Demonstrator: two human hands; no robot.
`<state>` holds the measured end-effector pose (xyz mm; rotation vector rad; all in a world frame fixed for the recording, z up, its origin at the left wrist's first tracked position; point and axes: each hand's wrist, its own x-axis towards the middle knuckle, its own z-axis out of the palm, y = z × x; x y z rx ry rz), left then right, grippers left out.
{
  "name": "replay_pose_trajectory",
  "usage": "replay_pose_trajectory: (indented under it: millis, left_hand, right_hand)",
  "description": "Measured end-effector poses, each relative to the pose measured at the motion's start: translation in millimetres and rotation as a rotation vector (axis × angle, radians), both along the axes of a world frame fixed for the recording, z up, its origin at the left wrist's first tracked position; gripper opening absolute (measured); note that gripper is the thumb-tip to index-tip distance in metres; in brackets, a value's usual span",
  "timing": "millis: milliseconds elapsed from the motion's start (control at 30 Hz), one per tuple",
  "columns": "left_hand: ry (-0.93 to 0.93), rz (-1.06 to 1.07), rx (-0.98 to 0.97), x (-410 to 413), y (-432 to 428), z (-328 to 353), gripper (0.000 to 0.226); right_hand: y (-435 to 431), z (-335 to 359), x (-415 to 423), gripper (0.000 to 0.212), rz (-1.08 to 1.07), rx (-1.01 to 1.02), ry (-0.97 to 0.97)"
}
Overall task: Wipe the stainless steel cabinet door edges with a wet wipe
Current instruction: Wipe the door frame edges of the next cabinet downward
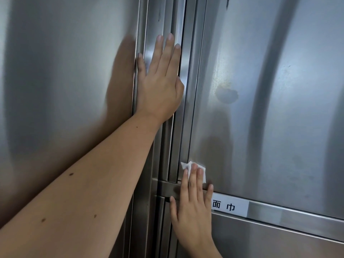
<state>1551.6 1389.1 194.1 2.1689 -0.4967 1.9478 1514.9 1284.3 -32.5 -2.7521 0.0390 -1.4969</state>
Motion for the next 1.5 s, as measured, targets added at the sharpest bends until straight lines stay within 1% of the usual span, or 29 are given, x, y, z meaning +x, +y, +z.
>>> replay_pose_trajectory:
  millis: [133, 233, 400, 533, 667, 767, 867, 933, 1033, 1133, 1200, 1300, 1400, 1500]
  left_hand:
    - [-0.004, 0.011, -0.011, 0.4, -0.4, 0.4, 0.059]
    - [0.001, 0.021, -0.010, 0.6, -0.6, 0.1, 0.059]
    - [0.000, 0.015, -0.008, 0.0, -1.1, -0.4, 0.059]
    - [-0.006, 0.005, -0.010, 0.1, -1.2, -0.7, 0.059]
    - [-0.016, -0.003, -0.011, -0.1, -1.1, -0.9, 0.058]
    - [-0.014, 0.002, -0.009, -0.4, -1.4, -1.1, 0.058]
    - [-0.006, 0.011, -0.011, -0.2, -1.5, -1.0, 0.059]
    - [-0.004, 0.014, -0.015, -0.1, -1.3, -0.7, 0.059]
    - [-0.003, 0.002, -0.013, -0.6, -1.5, -1.1, 0.059]
    - [-0.009, -0.005, -0.016, 0.0, -1.7, -1.5, 0.058]
    - [-0.014, -0.012, -0.016, -0.1, -1.9, -1.4, 0.058]
    - [-0.024, -0.021, -0.019, -0.2, -2.0, -1.8, 0.058]
    - [-0.021, -0.050, -0.032, -0.6, -1.9, -1.3, 0.058]
    - [-0.020, -0.055, -0.031, -0.9, -1.1, -0.6, 0.058]
  right_hand:
    - [-3.7, 5.7, -2.0, 0.072, 0.095, -0.002, -0.047]
    - [-2.5, 13.9, -0.5, 0.072, 0.179, -0.074, -0.072]
    - [2.3, 20.8, 6.6, 0.065, 0.075, -0.216, -0.012]
    - [12.0, 32.4, 15.2, 0.062, 0.003, -0.217, -0.010]
    - [19.3, 49.0, 19.4, 0.059, -0.023, -0.179, -0.025]
    - [16.0, 28.6, 16.1, 0.061, -0.019, -0.201, -0.016]
    - [10.3, -2.5, 5.0, 0.068, -0.046, -0.318, 0.075]
    - [9.0, -6.2, 0.3, 0.068, -0.067, -0.364, 0.116]
    - [10.4, 15.3, 4.5, 0.061, -0.060, -0.343, 0.025]
    - [11.9, 39.1, 9.6, 0.069, -0.066, -0.309, -0.013]
    - [12.6, 35.9, 10.2, 0.066, -0.060, -0.297, -0.020]
    - [13.1, 10.6, 7.4, 0.053, -0.062, -0.345, -0.013]
    - [11.9, 6.3, 5.8, 0.056, -0.057, -0.355, 0.017]
    - [11.7, 25.7, 9.8, 0.055, -0.032, -0.367, -0.031]
